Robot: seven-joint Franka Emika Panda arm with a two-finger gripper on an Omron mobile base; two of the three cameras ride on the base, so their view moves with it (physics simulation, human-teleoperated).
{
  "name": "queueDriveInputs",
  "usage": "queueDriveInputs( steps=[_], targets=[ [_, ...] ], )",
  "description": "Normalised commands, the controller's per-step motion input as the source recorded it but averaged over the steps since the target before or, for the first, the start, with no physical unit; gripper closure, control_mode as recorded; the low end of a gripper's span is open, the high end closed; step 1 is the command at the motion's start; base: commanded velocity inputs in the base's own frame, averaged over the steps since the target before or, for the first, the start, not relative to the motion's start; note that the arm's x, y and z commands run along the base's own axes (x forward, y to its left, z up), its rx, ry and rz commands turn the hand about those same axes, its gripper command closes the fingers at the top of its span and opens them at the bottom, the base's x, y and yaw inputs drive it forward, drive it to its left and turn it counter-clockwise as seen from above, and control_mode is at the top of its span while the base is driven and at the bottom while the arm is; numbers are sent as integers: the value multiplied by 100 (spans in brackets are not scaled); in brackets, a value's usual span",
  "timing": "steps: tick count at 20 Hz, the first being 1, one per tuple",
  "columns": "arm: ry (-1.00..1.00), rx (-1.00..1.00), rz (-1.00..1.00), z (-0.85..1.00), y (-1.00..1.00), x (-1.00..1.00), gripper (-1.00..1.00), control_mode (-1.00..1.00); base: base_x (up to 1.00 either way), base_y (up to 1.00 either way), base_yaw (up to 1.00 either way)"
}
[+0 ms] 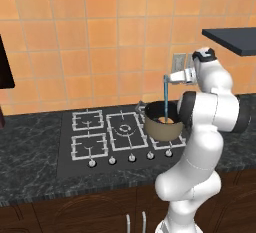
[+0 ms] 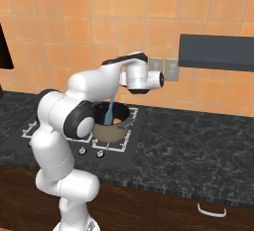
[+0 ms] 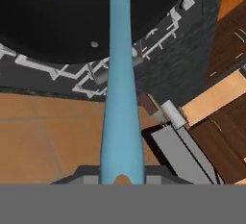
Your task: Put the potato and eggplant in the pot. Retrieve the spatula and lightly stir the vegetables in the pot.
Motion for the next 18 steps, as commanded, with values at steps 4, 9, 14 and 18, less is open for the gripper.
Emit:
queueDriveInputs(
  steps=[4,9,14,18],
  targets=[
    [5,-9,0,-42,-3,27,100,-100,0,0,0],
    [4,0,5,-45,0,9,100,-100,0,0,0],
    [0,9,19,-14,14,7,100,-100,0,0,0],
    [-3,19,30,2,31,17,100,-100,0,0,0]
  ],
)
